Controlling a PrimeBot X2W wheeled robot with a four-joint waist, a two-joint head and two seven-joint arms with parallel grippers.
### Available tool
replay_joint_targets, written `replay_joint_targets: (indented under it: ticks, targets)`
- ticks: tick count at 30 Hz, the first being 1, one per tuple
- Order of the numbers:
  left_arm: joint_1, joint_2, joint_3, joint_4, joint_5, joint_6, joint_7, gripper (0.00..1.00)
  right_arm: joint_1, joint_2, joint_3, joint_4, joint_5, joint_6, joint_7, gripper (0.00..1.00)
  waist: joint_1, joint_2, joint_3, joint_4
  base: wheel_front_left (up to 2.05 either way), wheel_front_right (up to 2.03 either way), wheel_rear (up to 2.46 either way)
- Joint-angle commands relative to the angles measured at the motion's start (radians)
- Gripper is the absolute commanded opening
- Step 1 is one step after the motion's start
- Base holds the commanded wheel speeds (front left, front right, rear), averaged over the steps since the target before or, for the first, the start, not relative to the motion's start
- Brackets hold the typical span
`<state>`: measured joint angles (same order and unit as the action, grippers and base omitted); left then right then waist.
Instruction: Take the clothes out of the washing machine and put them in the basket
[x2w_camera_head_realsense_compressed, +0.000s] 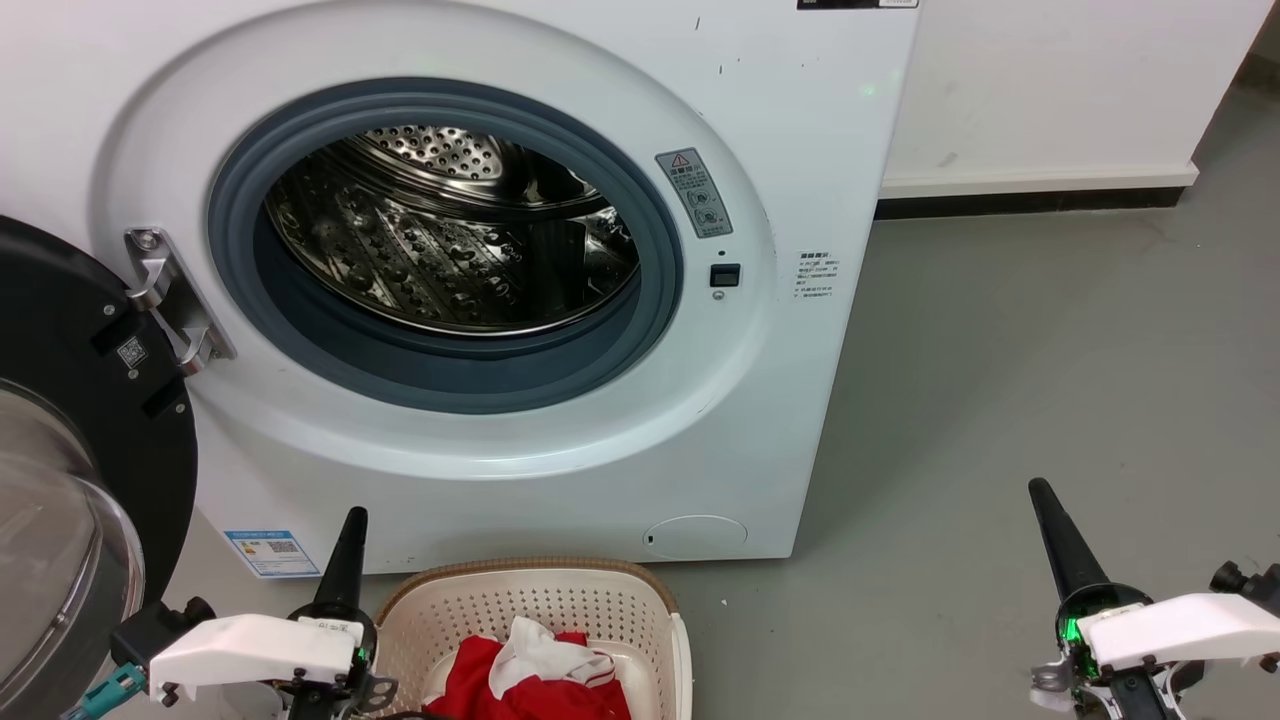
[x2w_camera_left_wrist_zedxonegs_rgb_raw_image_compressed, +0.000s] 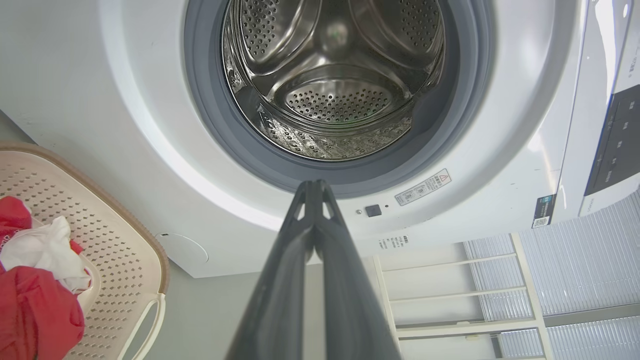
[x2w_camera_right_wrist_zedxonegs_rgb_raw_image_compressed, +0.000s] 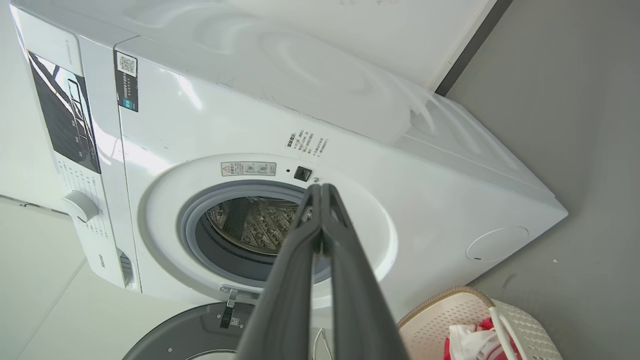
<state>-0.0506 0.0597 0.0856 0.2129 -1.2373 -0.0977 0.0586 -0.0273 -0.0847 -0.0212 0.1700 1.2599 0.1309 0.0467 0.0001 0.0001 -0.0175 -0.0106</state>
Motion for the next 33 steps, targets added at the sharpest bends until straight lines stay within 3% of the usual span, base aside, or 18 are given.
replay_joint_targets:
  ticks: [1,33]
  targets:
    - [-0.026,0.001,0.006,-0.003,-0.029,-0.008,0.005,0.0,-0.029,-0.004,-0.005,0.002,0.031,0.0,0.004,0.0,-0.0001,-0.0001,0.001,0.0,0.0,0.0,0.0]
    - [-0.055,-0.007,0.024,0.025,-0.282,-0.028,0.043,0.0,-0.068,0.003,-0.04,0.054,0.291,0.0,0.026,0.0,-0.0001,-0.0001,0.014,0.007,0.0,0.0,0.0]
